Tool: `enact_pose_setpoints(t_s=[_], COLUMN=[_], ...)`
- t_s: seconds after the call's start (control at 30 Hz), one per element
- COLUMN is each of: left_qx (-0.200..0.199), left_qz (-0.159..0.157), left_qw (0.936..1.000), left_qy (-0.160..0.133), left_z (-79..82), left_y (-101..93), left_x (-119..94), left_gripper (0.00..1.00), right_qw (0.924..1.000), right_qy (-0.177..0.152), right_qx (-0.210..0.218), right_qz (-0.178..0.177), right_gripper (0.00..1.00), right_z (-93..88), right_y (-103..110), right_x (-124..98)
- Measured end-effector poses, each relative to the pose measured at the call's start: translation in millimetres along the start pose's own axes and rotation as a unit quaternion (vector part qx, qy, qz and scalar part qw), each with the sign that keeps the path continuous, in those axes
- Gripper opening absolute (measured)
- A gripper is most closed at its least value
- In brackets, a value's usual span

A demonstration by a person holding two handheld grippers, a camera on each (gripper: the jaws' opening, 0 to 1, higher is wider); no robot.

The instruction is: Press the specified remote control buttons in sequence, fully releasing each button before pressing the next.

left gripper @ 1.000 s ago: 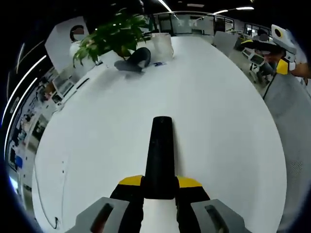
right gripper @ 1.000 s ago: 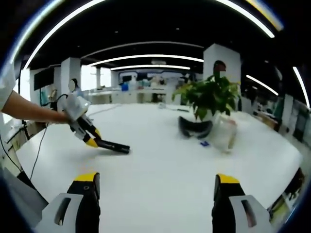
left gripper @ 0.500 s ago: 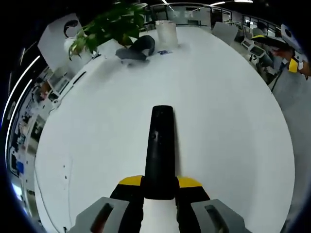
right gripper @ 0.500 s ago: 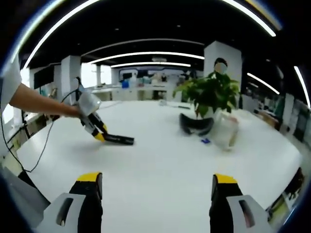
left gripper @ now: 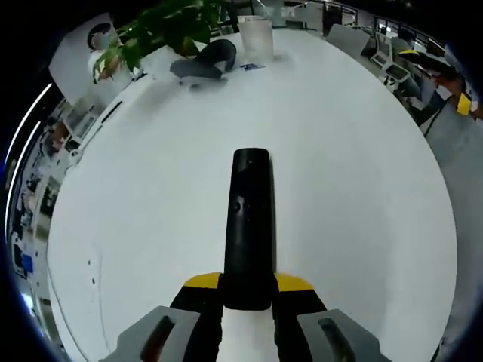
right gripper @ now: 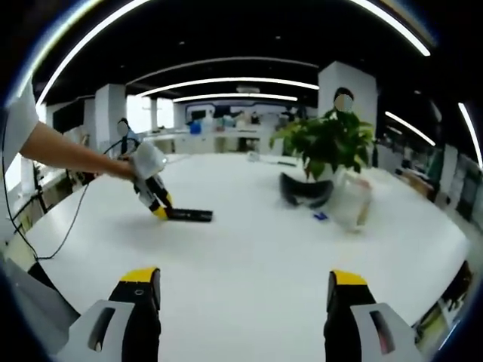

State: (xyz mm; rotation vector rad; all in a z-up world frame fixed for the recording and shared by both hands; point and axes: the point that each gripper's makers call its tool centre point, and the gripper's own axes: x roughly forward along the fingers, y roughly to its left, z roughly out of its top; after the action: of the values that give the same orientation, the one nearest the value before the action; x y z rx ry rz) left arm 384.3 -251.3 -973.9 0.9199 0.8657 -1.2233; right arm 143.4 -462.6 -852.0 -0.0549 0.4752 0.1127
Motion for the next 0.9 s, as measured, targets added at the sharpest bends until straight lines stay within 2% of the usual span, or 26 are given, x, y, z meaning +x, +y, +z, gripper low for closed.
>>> enact_pose_setpoints(t_s=[0.07, 0.17, 0.23, 0.27, 0.43, 0.53, 0.6, 0.63, 0.67, 0.7, 0.73, 0.83, 0.9], left_qx=[-0.012, -0.025, -0.012, -0.019, -0.095, -0.165, -0.194, -0.216, -0.235, -0.25, -0.259, -0.293, -0.307], left_qz=[-0.01, -0.003, 0.025, 0.029, 0.053, 0.05, 0.048, 0.033, 0.031, 0.026, 0.016, 0.011, 0.013], left_qw=[0.9999, 0.9996, 0.9994, 0.9991, 0.9938, 0.9847, 0.9793, 0.975, 0.9707, 0.9654, 0.9638, 0.9524, 0.9448], left_qy=[-0.006, -0.013, -0.022, -0.023, -0.024, -0.027, -0.034, -0.038, -0.041, -0.07, -0.059, -0.085, -0.113], left_z=[0.0, -1.7, -1.1, -1.8, -5.4, -8.6, -10.2, -12.0, -14.1, -9.0, -13.0, -12.9, -9.7], left_y=[-0.6, -1.0, 3.6, 3.0, 7.0, 3.7, 0.8, -5.4, -7.3, -11.2, -16.6, -26.6, -32.7], left_x=[-0.7, -0.8, -2.0, -1.7, -3.2, -2.9, -3.4, -3.2, -3.3, -6.1, -7.5, -16.3, -23.6], left_gripper=[0.24, 0.24, 0.28, 0.28, 0.32, 0.31, 0.35, 0.37, 0.41, 0.46, 0.48, 0.49, 0.53], right_qw=[1.0, 1.0, 1.0, 1.0, 0.9999, 0.9999, 0.9999, 0.9999, 0.9998, 0.9998, 0.9998, 0.9998, 0.9998], right_qy=[-0.001, -0.005, -0.007, -0.007, -0.008, -0.01, -0.011, -0.014, -0.015, -0.016, -0.016, -0.019, -0.019], right_qx=[-0.001, -0.004, -0.006, -0.007, -0.011, -0.011, -0.01, -0.01, -0.01, -0.009, -0.008, -0.006, -0.007], right_qz=[0.001, 0.001, 0.0, 0.001, 0.003, 0.002, 0.002, 0.002, 0.002, 0.002, 0.002, 0.001, 0.004], right_gripper=[0.9, 0.91, 0.91, 0.91, 0.91, 0.91, 0.91, 0.91, 0.91, 0.91, 0.92, 0.91, 0.91], right_z=[0.4, 1.9, 2.4, 2.5, 2.7, 3.2, 3.3, 4.0, 4.5, 4.8, 4.8, 5.3, 5.4], right_y=[0.5, 0.9, 0.8, 1.0, 2.1, 1.5, 1.2, 1.0, 0.8, 0.7, 0.5, -0.2, 1.0], right_x=[0.0, -0.6, -0.8, -0.9, -1.0, -1.3, -1.4, -1.6, -1.9, -2.2, -2.4, -2.9, -2.9])
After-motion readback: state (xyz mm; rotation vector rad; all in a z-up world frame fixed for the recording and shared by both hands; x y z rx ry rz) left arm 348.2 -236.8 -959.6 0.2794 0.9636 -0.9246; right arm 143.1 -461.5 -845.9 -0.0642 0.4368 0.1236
